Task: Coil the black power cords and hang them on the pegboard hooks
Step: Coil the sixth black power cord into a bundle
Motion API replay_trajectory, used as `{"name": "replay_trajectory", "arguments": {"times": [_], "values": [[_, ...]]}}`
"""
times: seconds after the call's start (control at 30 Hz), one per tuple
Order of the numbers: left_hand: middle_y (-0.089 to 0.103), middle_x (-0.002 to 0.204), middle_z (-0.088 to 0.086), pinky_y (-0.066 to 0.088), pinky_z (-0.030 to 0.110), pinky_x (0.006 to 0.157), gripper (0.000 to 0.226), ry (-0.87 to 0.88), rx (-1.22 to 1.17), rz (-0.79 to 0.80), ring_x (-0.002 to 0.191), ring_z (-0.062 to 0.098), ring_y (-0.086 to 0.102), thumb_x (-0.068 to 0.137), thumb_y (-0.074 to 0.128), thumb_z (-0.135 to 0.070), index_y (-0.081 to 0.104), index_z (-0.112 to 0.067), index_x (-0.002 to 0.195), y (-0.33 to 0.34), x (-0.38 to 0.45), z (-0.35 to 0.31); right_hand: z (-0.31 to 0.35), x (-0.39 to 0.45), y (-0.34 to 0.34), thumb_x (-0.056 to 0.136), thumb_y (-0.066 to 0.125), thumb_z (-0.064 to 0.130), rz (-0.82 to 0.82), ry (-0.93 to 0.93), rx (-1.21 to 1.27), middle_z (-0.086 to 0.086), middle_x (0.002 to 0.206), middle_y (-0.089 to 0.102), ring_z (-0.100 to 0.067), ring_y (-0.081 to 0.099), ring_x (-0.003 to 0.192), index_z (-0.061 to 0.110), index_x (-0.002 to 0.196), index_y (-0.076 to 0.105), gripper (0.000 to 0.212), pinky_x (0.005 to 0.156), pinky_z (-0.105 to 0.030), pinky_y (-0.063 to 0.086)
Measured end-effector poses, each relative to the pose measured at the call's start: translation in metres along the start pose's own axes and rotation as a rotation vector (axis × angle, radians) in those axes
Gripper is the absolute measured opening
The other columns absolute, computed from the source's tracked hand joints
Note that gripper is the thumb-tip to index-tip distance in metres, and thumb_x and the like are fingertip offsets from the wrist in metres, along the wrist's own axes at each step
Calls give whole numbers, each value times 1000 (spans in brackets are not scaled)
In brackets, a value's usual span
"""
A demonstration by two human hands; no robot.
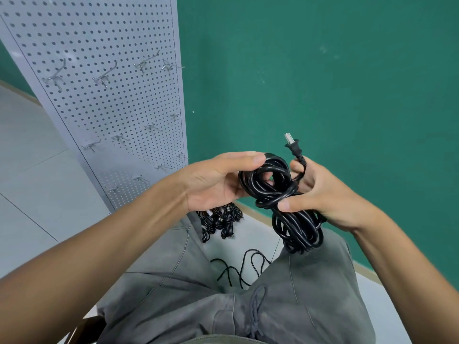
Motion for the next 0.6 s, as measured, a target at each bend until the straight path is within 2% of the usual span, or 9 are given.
{"name": "replay_trajectory", "arguments": {"times": [0.07, 0.13, 0.2, 0.27, 0.33, 0.4, 0.5, 0.57, 0.6], "values": [[75, 97, -3, 49, 25, 100, 37, -13, 47, 47, 98, 11, 67, 76, 78, -42, 82, -17, 102, -2, 2, -1, 2, 0, -3, 59, 87, 1, 15, 17, 7, 15, 79, 60, -10, 62, 79, 16, 99, 30, 72, 73, -19, 52], [76, 108, 4, 46, 30, 109, 48, -52, 120, 89, 108, 17, 66, 70, 88, -47, 81, -12, 102, -5, 4, -5, 5, -1, -4, 56, 89, 10, 47, 53, 5, 9, 83, 59, -17, 58, 84, 16, 102, 31, 74, 75, -26, 49], [77, 108, 7, 50, 30, 107, 55, -122, 182, 133, 107, 18, 69, 64, 93, -47, 81, -8, 100, -7, 5, -9, 4, 0, -4, 54, 95, 16, 83, 86, -14, -1, 92, 56, -22, 53, 92, 8, 104, 35, 79, 82, -38, 44], [77, 106, 8, 55, 27, 98, 55, -184, 229, 177, 103, 18, 71, 58, 96, -46, 82, -8, 95, -5, 5, -17, 6, 1, -2, 55, 100, 24, 113, 105, -36, -8, 104, 52, -26, 53, 101, -3, 114, 37, 91, 93, -48, 38], [77, 102, 7, 56, 26, 97, 50, -228, 257, 218, 101, 17, 72, 57, 97, -45, 82, -10, 89, -2, 5, -24, 10, 3, -3, 58, 97, 24, 111, 116, -70, -9, 108, 50, -27, 52, 103, -5, 116, 37, 89, 94, -51, 36], [76, 103, 9, 55, 29, 101, 46, -242, 307, 236, 101, 18, 72, 60, 96, -40, 80, -9, 90, 3, 7, -31, 17, 5, -4, 59, 97, 27, 117, 131, -96, -8, 109, 50, -27, 51, 102, -9, 121, 36, 94, 92, -51, 36], [74, 116, 18, 55, 32, 102, 48, -212, 408, 137, 104, 21, 71, 75, 86, -13, 70, 8, 115, 12, 12, -35, 24, 6, -6, 56, 97, 22, 137, 133, -105, -5, 100, 55, -22, 56, 97, -6, 116, 38, 88, 91, -45, 42], [75, 109, 21, 54, 33, 101, 41, -125, 327, 19, 95, 20, 70, 79, 72, -15, 68, 15, 106, 15, 16, -32, 29, 6, -8, 55, 99, 28, 99, 99, -121, -6, 106, 49, -24, 53, 103, -13, 123, 35, 102, 94, -50, 39], [76, 98, 18, 53, 32, 99, 30, -84, 256, -29, 88, 19, 70, 79, 69, -17, 72, 10, 93, 15, 17, -30, 31, 6, -9, 54, 100, 32, 85, 78, -129, -7, 109, 47, -25, 53, 105, -15, 126, 34, 108, 97, -54, 39]]}}
Point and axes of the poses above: each hand's wrist, its own x-axis towards the middle knuckle, its own y-axis out of the palm, z = x × y, the point moved 6 cm from there along x, towards the middle knuckle
